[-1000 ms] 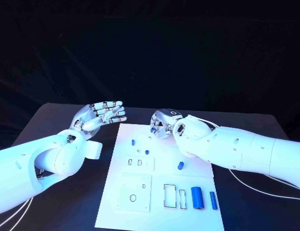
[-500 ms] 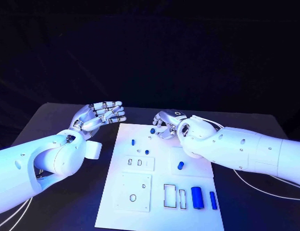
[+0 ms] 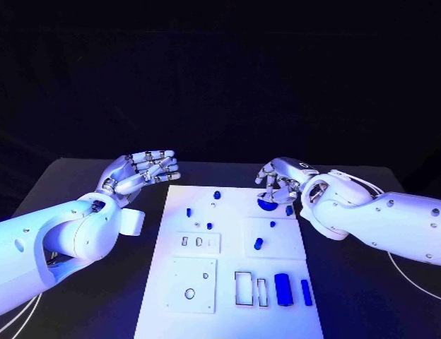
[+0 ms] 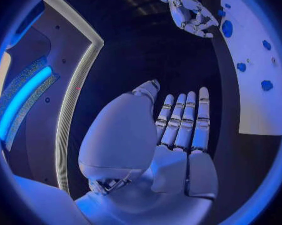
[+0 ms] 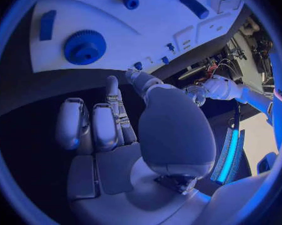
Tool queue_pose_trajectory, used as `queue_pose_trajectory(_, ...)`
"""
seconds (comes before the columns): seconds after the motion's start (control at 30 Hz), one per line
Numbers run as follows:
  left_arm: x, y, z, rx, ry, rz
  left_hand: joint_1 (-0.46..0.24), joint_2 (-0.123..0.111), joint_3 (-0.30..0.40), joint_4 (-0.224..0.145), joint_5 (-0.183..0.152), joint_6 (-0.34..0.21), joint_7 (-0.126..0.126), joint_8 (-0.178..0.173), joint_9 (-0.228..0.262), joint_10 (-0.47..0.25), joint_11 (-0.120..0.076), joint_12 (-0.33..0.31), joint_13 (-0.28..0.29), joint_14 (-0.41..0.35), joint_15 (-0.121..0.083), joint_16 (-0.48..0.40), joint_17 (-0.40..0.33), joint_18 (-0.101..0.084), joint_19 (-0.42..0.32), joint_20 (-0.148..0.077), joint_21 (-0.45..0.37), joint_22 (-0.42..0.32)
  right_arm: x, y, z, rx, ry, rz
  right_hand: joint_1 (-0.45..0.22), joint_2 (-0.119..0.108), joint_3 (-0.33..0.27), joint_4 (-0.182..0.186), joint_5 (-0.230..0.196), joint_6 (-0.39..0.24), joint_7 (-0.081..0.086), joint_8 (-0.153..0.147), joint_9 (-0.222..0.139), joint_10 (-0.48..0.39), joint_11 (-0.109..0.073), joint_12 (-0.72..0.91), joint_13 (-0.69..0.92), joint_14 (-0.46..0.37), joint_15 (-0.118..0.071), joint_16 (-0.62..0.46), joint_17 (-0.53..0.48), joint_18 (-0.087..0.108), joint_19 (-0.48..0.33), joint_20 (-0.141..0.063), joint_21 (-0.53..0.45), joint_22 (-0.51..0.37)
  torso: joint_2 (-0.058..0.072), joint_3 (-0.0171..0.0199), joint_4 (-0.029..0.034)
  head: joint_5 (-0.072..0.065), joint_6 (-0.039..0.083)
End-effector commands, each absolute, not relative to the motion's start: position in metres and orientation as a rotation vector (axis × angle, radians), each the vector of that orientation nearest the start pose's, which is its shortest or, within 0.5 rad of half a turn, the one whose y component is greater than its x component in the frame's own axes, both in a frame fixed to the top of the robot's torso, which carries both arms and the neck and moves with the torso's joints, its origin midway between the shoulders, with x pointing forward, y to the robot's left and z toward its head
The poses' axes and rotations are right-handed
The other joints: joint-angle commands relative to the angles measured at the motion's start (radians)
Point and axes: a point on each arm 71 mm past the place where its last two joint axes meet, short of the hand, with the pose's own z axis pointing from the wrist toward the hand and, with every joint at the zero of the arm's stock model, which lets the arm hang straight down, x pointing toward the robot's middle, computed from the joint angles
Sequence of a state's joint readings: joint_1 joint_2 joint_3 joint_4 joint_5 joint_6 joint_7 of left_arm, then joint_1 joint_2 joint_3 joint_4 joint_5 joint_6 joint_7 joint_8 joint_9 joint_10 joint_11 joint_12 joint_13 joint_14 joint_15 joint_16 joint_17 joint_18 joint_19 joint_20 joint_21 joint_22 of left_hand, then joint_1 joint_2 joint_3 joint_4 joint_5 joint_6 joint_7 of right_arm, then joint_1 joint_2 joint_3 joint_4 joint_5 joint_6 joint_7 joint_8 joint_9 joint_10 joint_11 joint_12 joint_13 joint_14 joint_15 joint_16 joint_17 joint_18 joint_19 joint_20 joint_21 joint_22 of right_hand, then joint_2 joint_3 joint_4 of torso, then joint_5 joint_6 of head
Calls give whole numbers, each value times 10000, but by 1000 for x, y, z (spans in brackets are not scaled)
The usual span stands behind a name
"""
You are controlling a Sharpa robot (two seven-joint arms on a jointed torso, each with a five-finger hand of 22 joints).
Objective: Assemble the parts on the task board
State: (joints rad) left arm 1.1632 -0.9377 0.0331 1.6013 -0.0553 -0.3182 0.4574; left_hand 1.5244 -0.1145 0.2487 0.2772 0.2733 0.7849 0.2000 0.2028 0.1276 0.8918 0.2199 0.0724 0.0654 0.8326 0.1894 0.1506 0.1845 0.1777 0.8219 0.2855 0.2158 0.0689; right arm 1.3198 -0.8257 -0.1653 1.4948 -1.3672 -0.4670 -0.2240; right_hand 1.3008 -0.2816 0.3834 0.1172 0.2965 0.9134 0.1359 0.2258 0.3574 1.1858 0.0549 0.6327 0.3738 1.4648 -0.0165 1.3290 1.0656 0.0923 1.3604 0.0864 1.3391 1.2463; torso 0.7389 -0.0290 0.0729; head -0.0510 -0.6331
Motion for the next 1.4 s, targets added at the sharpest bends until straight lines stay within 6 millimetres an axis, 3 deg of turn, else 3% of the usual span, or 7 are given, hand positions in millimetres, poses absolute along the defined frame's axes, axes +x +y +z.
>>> queue_pose_trajectory(0.03, 477, 233, -155, -10340, 13055, -16067, -18, -83, 53, -12, -61, -65, 610, 10, -6, -58, 12, -54, -4, -69, 5, -56, 7, 11, -72, 10, -35, -10, 499, -222, -171, 1319, 16639, 5650, 258, 128, -584, 242, 49, -272, 35, 160, 85, -482, -18, 1481, 1273, 310, -37, 419, 630, -216, 165, 26, 179, 290, -37, 62, -92, -54, -34)
queue_pose_trajectory(0.1, 477, 233, -155, -10339, 13054, -16072, -18, -83, 53, -12, -61, -65, 610, 10, -6, -58, 12, -54, -4, -69, 5, -56, 7, 11, -72, 10, -35, -10, 500, -229, -173, 1626, 16835, 5631, 341, 168, -901, 385, 47, -425, 81, 221, 116, -265, 26, 2849, 2836, 392, 3, 703, 1126, -239, 248, 41, 272, 437, -41, 82, -109, -63, -43)
queue_pose_trajectory(0.13, 478, 233, -155, -10337, 13058, -16081, -18, -83, 53, -12, -61, -65, 610, 10, -6, -58, 12, -54, -4, -69, 5, -56, 7, 11, -72, 10, -35, -10, 500, -234, -174, 1868, 16989, 5598, 673, 306, -1571, 705, 55, -698, 156, 401, 193, -223, 137, 4427, 4688, 480, 52, 1101, 1817, -287, 372, 142, 405, 664, -43, 103, -122, -67, -47)
queue_pose_trajectory(0.27, 478, 233, -156, -10331, 13073, -16116, -18, -83, 53, -12, -61, -65, 610, 10, -6, -58, 12, -54, -4, -69, 5, -56, 7, 11, -72, 10, -35, -10, 503, -242, -179, 2208, 17225, 5476, 1004, 453, -2045, 1056, 72, -920, 214, 574, 249, 252, 174, 5610, 6195, 589, 151, 1460, 2542, -325, 496, 190, 543, 893, -35, 132, -131, -71, -44)
queue_pose_trajectory(0.33, 478, 232, -156, -10328, 13082, -16132, -18, -83, 53, -12, -61, -65, 610, 10, -6, -58, 12, -54, -4, -69, 5, -56, 7, 11, -72, 10, -35, -10, 506, -244, -181, 2312, 17342, 5385, 1207, 525, -2315, 1301, 72, -1042, 259, 680, 275, 500, 220, 6160, 6910, 630, 192, 1607, 2839, -342, 550, 227, 607, 1005, -29, 111, -101, -98, -55)
queue_pose_trajectory(0.63, 479, 232, -157, -10336, 13093, -16126, -18, -83, 53, -12, -61, -65, 610, 10, -6, -58, 12, -54, -4, -69, 5, -56, 7, 11, -72, 10, -35, -10, 512, -241, -195, 2179, 17743, 5082, 1430, 585, -2538, 1568, 73, -1175, 300, 757, 282, 773, 263, 6623, 7550, 698, 233, 1781, 3247, -363, 605, 268, 669, 1120, -29, 77, -56, -80, -126)
queue_pose_trajectory(1.4, 479, 232, -157, -10343, 13105, -16122, -27, -96, 58, -12, -65, -67, 602, 12, -6, -56, 10, -52, -4, -71, 5, -60, 9, 10, -75, 12, -41, -9, 516, -231, -205, 1606, 17836, 4675, 1682, 784, -2533, 1686, 80, -1001, 281, 1002, 325, 1431, 259, 7417, 8671, 808, 249, 2023, 3832, -409, 737, 293, 820, 1354, -26, 92, -54, -88, -182)
